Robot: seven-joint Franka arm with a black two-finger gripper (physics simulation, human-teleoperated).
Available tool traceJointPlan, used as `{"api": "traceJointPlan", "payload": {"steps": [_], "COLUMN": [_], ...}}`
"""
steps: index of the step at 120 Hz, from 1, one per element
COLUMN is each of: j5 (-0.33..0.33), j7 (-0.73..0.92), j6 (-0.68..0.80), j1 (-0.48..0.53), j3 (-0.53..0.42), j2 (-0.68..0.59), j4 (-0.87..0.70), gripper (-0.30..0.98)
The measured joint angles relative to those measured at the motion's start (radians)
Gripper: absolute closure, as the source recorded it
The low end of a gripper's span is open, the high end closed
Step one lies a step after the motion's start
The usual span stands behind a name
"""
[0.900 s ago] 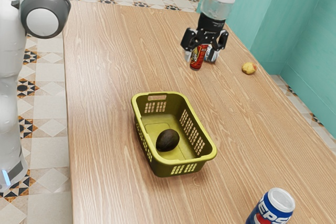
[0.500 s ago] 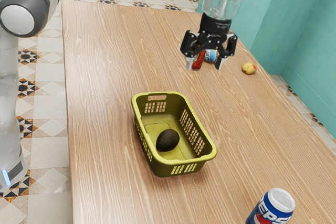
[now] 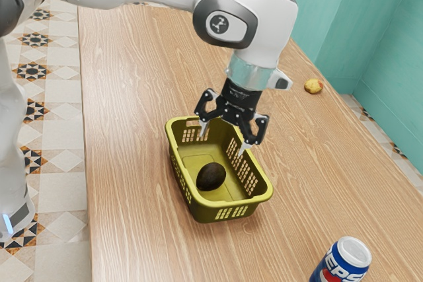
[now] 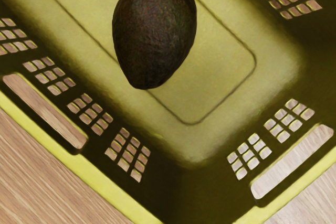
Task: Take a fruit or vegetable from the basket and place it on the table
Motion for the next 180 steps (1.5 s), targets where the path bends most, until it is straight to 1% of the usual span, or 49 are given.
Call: {"api": "traceJointPlan", "payload": {"steps": [13, 29, 73, 100, 121, 134, 160, 180], "j5": [-0.025, -0.042, -0.066, -0.083, -0.098, -0.102, -0.103, -0.104], "j7": [0.105, 0.212, 0.409, 0.482, 0.522, 0.542, 0.573, 0.588], "j6": [0.065, 0.118, 0.169, 0.18, 0.199, 0.216, 0.248, 0.268], "j1": [0.02, 0.037, 0.105, 0.134, 0.127, 0.128, 0.14, 0.131], "j3": [0.001, 0.002, 0.006, 0.007, 0.028, 0.037, 0.04, 0.04], "j2": [-0.005, -0.01, 0.031, 0.075, 0.105, 0.113, 0.126, 0.113], "j4": [-0.097, -0.159, -0.177, -0.175, -0.194, -0.22, -0.223, -0.238], "gripper": [0.0, 0.0, 0.0, 0.0, 0.0, 0.0, 0.0, 0.0]}}
